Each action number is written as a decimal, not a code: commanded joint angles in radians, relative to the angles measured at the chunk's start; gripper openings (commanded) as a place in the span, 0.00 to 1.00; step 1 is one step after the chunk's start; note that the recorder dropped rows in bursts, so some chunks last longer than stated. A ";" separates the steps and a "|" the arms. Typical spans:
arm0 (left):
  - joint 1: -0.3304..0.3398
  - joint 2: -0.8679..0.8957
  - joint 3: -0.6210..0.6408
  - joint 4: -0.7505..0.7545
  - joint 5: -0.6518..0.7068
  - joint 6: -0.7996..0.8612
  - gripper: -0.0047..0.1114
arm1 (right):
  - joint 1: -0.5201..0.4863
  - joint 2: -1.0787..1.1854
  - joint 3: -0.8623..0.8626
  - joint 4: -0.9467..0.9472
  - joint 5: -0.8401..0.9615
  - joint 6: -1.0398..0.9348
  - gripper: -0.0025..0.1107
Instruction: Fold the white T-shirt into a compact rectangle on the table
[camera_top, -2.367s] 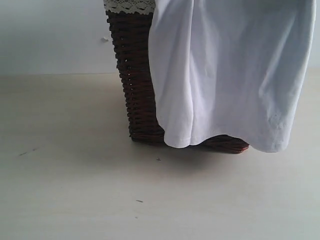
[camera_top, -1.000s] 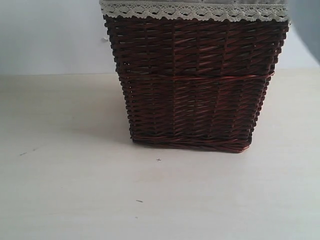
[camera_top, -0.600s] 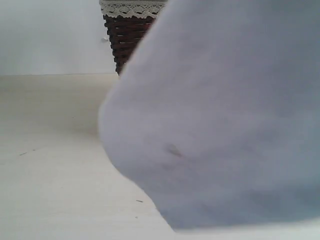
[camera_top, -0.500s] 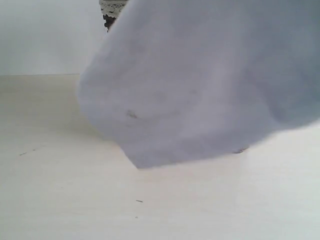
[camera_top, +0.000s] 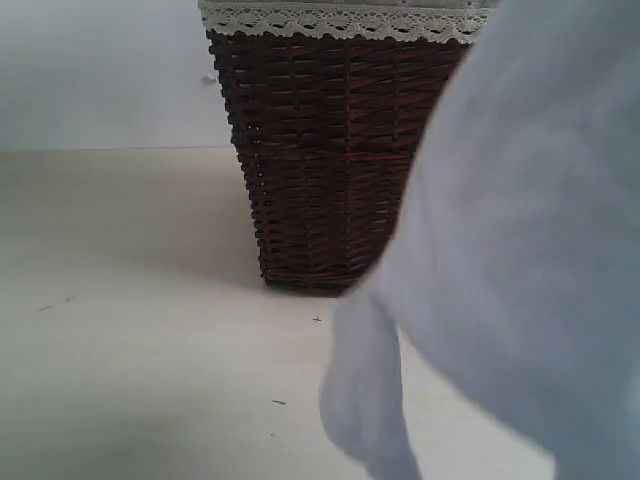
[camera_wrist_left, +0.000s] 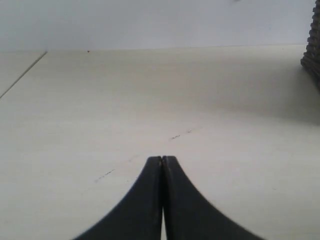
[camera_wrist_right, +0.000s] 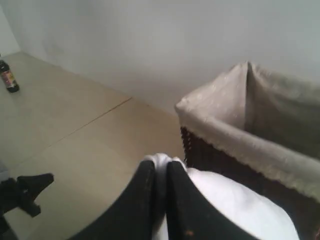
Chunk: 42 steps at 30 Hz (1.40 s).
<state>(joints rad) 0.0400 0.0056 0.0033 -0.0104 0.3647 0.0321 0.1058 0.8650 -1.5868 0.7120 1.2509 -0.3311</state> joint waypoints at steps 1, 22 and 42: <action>-0.004 -0.006 -0.003 0.000 -0.018 -0.006 0.04 | -0.001 -0.044 0.222 0.049 -0.030 -0.018 0.02; -0.004 -0.006 -0.003 0.000 -0.018 -0.006 0.04 | -0.001 -0.048 0.634 0.748 -0.093 -0.425 0.02; -0.004 -0.006 -0.003 0.000 -0.018 -0.006 0.04 | -0.001 0.146 0.994 0.253 -0.552 -0.615 0.19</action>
<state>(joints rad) 0.0400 0.0056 0.0033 -0.0104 0.3647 0.0321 0.1058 1.0095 -0.5717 1.0714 0.7834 -0.9933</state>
